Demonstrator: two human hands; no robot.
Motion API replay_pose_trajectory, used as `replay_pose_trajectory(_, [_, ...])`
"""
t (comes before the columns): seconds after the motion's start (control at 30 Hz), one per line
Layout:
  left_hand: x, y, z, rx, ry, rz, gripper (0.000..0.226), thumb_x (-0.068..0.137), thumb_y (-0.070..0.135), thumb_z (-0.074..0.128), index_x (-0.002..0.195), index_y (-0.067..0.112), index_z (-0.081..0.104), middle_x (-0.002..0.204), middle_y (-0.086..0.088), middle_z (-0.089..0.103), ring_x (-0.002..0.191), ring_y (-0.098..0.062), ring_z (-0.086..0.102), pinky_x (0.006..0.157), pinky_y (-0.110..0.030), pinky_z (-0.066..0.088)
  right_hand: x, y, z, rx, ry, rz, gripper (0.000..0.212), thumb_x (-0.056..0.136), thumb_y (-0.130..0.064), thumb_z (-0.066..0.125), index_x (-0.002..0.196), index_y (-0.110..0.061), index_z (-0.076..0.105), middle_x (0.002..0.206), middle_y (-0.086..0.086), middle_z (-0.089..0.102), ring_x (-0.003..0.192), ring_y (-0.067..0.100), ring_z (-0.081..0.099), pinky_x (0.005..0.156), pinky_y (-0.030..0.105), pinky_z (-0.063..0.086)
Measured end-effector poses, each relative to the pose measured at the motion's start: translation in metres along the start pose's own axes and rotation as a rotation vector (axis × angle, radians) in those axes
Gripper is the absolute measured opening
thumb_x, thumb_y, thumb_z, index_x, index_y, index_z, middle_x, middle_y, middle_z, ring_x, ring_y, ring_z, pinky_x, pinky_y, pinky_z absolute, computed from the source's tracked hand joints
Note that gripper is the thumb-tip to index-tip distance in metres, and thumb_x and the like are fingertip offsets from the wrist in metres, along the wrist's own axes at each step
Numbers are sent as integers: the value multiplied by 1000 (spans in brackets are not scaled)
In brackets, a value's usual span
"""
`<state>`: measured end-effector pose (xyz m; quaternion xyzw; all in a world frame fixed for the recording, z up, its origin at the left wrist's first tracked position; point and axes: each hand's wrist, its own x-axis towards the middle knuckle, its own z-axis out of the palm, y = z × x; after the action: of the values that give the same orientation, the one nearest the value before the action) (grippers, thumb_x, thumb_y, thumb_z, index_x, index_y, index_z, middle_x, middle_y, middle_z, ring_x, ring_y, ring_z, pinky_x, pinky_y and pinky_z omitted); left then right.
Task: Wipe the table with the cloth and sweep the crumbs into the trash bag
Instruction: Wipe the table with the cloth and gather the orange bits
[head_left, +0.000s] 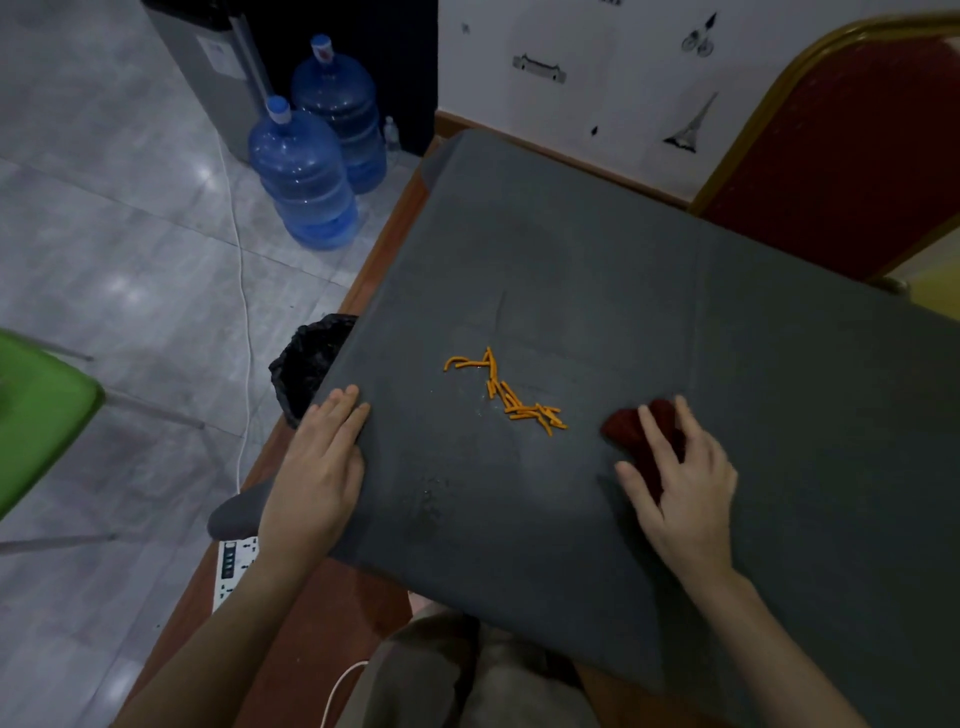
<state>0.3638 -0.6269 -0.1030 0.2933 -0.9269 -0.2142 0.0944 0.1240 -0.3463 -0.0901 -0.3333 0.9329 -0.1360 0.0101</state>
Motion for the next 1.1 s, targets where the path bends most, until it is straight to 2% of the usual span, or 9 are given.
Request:
replay_pose_trajectory(0.07, [0,0,0,-7,0,-3,45,93,13,39,133,-3,52,146,-17,46,138,-30,39,119,-39,21,3,0,5,61,-61,-74,65,91,-56,40,149,-27,34,160,6,19,144,27,24,116,45,20])
replay_pose_trajectory(0.13, [0,1,-1,-13,0,-5,46,93,15,39,132,-3,53,145,-17,46,137,-30,40,119,-38,21,4,-10,10,146,-97,-83,67,93,-54,37,151,-22,29,162,4,13,149,23,12,122,42,8])
replay_pose_trajectory(0.23, [0,2,-3,-16,7,-5,45,91,14,41,131,-4,54,144,-17,48,135,-31,42,120,-35,19,3,-37,20,233,-40,41,66,97,-52,30,151,-15,27,163,4,10,150,18,4,123,41,5])
replay_pose_trajectory(0.33, [1,4,-4,-8,9,3,45,91,13,42,130,-4,55,143,-17,48,135,-31,43,119,-35,20,8,-71,29,286,40,173,65,98,-48,26,148,-7,32,161,11,15,150,25,7,122,48,8])
replay_pose_trajectory(0.43, [1,3,-5,0,6,-6,46,91,15,40,131,-3,55,143,-17,49,135,-31,43,118,-39,22,22,-105,40,288,57,196,58,100,-39,30,146,-3,35,159,15,20,149,29,11,122,48,9])
replay_pose_trajectory(0.67, [0,-2,-1,8,32,20,43,89,10,45,129,-3,56,142,-17,50,135,-29,43,117,-40,24,62,-159,64,299,46,141,51,98,-15,40,147,-2,33,159,17,19,149,31,11,122,48,6])
replay_pose_trajectory(0.83, [1,-6,3,1,67,35,43,88,6,48,130,-2,56,144,-15,49,137,-26,40,116,-42,28,88,-185,74,311,32,52,50,96,-7,43,146,-2,36,159,18,20,148,32,12,122,49,7])
replay_pose_trajectory(1.1, [-1,-7,2,7,61,47,46,87,8,50,132,1,54,146,-13,47,139,-25,38,118,-39,25,113,-215,81,346,-13,-86,54,93,-12,31,146,-2,36,158,20,20,148,35,13,121,49,9])
